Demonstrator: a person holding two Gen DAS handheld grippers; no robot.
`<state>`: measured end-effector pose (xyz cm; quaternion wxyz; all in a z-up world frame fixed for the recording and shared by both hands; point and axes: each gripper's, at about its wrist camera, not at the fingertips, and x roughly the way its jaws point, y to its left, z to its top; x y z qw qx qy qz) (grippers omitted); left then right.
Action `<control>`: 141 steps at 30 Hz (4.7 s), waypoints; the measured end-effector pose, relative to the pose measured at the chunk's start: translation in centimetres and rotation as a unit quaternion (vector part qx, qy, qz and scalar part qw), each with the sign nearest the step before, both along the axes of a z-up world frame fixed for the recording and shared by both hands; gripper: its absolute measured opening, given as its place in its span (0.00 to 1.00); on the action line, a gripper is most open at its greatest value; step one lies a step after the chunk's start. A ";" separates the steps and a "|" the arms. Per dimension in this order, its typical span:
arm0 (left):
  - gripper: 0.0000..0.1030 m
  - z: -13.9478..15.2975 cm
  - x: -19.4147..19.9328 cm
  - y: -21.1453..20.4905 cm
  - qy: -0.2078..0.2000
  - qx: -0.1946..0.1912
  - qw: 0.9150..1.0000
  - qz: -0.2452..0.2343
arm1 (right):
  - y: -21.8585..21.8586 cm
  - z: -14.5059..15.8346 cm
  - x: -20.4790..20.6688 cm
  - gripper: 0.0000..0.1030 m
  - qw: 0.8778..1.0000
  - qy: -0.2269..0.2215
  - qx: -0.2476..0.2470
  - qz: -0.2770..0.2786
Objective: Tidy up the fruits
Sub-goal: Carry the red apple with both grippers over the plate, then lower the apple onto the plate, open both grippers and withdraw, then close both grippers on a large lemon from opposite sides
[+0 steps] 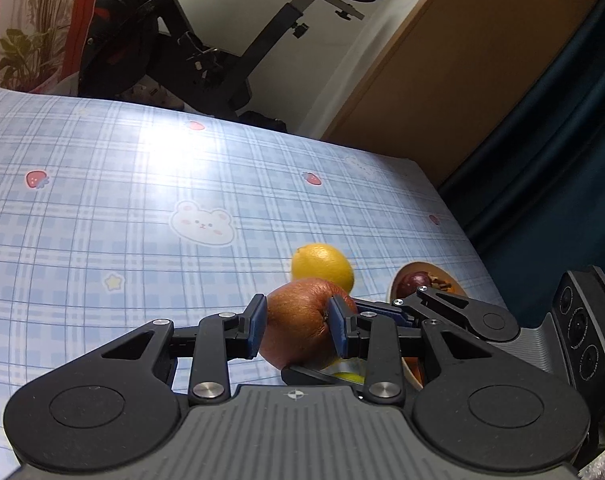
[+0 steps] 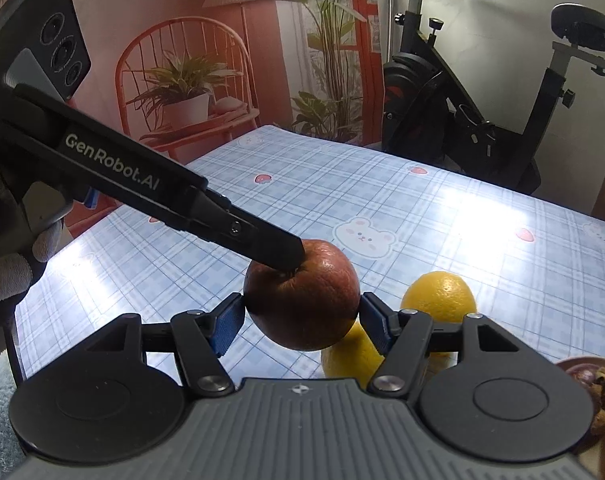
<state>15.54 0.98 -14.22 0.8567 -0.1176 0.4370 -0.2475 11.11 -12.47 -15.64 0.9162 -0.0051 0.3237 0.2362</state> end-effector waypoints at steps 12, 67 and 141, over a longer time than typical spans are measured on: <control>0.35 1.2 -2.3 -8.5 -0.016 0.000 0.998 -0.066 | -6.6 2.0 -6.2 0.64 0.997 -0.027 -0.001 -0.069; 0.33 -0.1 -0.9 -12.9 -0.014 0.030 0.999 -0.024 | -15.6 -2.3 -8.1 0.65 0.980 0.018 0.041 -0.195; 0.39 -5.5 3.7 -4.2 0.064 -0.005 0.998 0.009 | -3.6 -3.3 0.9 0.59 0.992 0.102 0.030 -0.068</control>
